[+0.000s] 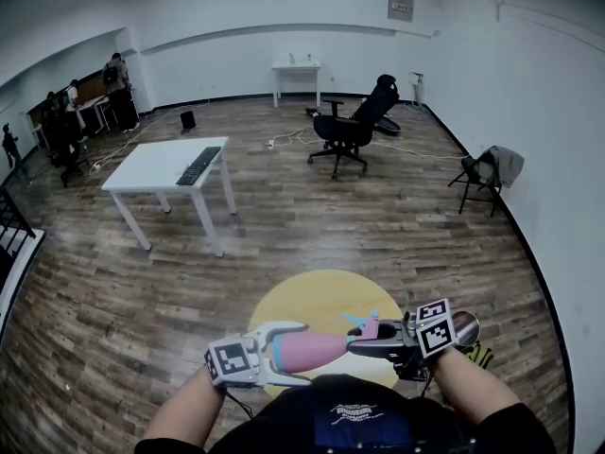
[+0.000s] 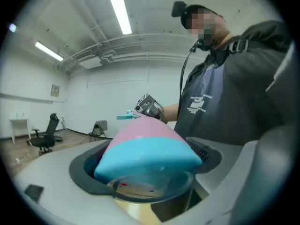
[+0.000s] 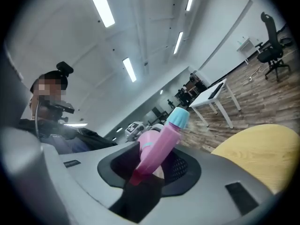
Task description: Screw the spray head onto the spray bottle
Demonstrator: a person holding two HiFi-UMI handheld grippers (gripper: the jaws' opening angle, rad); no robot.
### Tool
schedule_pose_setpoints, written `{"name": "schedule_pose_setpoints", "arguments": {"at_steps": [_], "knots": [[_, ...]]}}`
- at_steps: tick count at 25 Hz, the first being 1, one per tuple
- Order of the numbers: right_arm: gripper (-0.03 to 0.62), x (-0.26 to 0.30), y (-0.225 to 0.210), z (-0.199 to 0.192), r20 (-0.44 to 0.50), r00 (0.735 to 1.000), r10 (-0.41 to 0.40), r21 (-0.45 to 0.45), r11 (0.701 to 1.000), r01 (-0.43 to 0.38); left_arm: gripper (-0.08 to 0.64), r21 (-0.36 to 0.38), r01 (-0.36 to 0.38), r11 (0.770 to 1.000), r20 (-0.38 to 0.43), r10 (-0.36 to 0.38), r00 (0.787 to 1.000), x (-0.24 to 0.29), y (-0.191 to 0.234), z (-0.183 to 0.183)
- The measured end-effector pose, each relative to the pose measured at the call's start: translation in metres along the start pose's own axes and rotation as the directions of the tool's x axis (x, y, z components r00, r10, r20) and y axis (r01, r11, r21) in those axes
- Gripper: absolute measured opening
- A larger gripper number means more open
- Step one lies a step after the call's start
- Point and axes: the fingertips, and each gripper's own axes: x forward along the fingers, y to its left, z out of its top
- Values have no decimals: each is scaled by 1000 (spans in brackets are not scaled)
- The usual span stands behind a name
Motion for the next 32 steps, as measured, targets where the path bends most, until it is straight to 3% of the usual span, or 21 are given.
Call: {"name": "schedule_pose_setpoints", "arguments": {"at_steps": [2,3,5,7,8,9,10,11,13,14,15,17,21,23,25,26,27,29,30,31,32], "knots": [[141,-5,-4,1,25,1000,0,20,1000,-1,517,165,-67,984,-123,88,989,5,2,-8],[140,-7,-6,-1,34,999,5,32,999,-6,518,275,-97,957,-189,152,970,6,4,-15],[140,-9,-11,-6,49,999,20,81,996,-24,518,517,-128,846,-272,304,913,6,10,-24],[140,-10,-19,-9,85,995,53,172,983,-67,517,715,-126,687,-282,449,848,4,17,-23],[140,-10,-21,-9,111,991,74,221,971,-97,517,767,-117,631,-278,491,825,3,19,-22],[140,-10,-23,-9,138,986,91,262,957,-124,517,779,-114,617,-278,502,819,3,20,-22],[143,-9,-23,-8,158,983,96,282,949,-138,517,748,-122,653,-282,478,832,2,19,-23],[147,-8,-22,-6,166,982,89,268,954,-132,517,673,-137,727,-283,424,861,1,18,-25],[153,-6,-16,2,134,990,46,141,988,-65,517,422,-144,895,-237,263,935,-1,12,-21],[176,-5,-13,5,105,994,21,64,998,-28,517,285,-125,950,-187,183,965,-3,9,-14],[209,-5,-8,6,79,997,2,3,1000,-3,517,171,-96,981,-131,119,984,-4,5,-8],[216,-4,-2,7,46,999,-13,-52,999,15,517,41,-47,998,-57,49,997,-7,1,-1],[196,-4,1,1,3,1000,-31,-61,998,31,517,11,-20,1000,-50,20,999,-5,-4,-1],[150,-5,1,-2,4,1000,-13,-25,1000,13,517,70,-36,997,-84,42,996,-1,-5,-2],[135,-8,1,-1,35,999,25,33,999,-26,516,203,-85,976,-157,118,981,1,-2,-6],[135,-11,-1,-1,55,997,44,76,996,-48,517,309,-119,944,-204,188,961,2,2,-10],[133,-13,-5,-2,78,995,62,130,989,-72,517,438,-147,887,-244,274,930,3,6,-11],[135,-16,-12,-6,135,986,93,244,962,-124,517,687,-149,711,-276,445,852,2,15,-12],[135,-17,-14,-7,161,982,102,277,950,-145,517,755,-131,642,-276,493,825,2,18,-13],[135,-17,-14,-7,181,978,105,283,947,-154,517,769,-122,627,-276,499,821,3,18,-14],[137,-17,-13,-6,192,977,97,266,953,-147,517,733,-130,668,-278,468,839,3,18,-16]]}}
